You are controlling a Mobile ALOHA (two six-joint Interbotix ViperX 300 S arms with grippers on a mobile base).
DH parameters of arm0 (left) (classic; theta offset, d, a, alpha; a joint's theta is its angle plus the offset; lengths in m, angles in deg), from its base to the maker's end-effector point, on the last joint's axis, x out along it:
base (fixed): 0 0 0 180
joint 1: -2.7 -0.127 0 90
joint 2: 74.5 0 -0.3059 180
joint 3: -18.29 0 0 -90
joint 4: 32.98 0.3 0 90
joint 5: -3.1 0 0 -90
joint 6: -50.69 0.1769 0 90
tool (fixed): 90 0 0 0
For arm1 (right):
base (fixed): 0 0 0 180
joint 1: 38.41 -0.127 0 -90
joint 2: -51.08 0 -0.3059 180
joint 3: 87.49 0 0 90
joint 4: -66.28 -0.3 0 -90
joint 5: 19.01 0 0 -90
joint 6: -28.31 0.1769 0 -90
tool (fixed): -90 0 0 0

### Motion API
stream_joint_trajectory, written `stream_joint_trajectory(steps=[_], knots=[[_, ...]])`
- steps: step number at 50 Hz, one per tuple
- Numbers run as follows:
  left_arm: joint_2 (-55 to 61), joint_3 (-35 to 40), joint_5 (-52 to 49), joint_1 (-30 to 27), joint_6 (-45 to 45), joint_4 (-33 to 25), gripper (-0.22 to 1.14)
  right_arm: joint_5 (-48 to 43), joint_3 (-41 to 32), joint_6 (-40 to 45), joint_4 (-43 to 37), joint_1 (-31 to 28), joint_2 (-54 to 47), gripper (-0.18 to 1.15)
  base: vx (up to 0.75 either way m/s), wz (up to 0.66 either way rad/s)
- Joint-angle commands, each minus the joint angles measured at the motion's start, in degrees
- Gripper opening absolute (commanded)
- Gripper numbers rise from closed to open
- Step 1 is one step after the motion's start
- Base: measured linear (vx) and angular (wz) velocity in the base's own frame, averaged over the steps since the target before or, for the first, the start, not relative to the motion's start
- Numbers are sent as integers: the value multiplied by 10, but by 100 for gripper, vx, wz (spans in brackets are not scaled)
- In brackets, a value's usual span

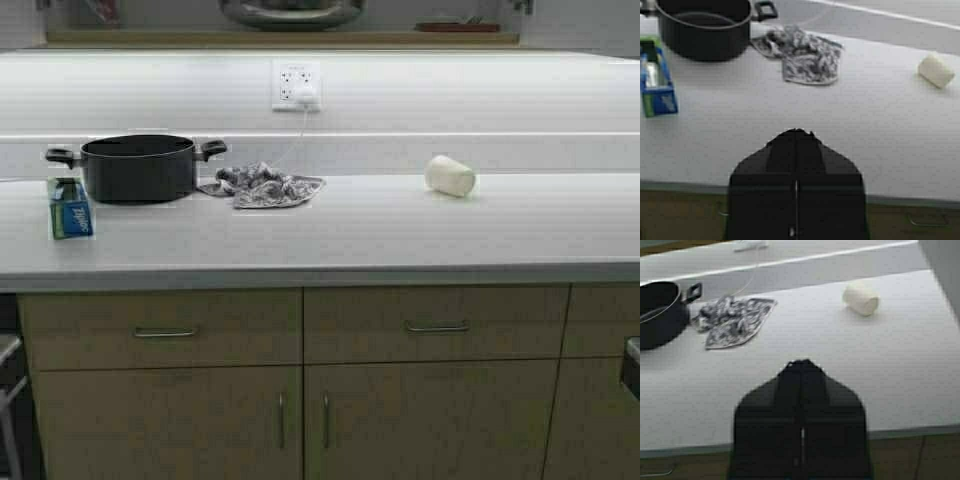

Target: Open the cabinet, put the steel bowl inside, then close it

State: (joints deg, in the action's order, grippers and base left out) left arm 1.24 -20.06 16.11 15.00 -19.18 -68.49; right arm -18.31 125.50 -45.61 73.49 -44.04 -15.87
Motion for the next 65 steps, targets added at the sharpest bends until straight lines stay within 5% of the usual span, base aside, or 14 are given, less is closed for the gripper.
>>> stream_joint_trajectory(steps=[1, 11, 21, 41, 65], knots=[[-13, 37, -23, -79, 11, 22, 4, 5, -24, 1, 13, 92, -3, 7, -19, 5], [4, 120, -87, -202, 14, 41, 4, 5, -87, 0, 32, 201, -67, 6, -14, 5], [66, 221, -110, -282, 15, 42, 4, 23, -192, -1, 83, 235, -163, 6, -7, 3], [209, 389, -112, -282, 11, 46, 4, 53, -363, 3, 83, 234, -290, 6, -1, 1], [237, 396, -111, -186, 13, 47, 4, 47, -448, 2, 62, 190, -374, 6, 1, 0]])
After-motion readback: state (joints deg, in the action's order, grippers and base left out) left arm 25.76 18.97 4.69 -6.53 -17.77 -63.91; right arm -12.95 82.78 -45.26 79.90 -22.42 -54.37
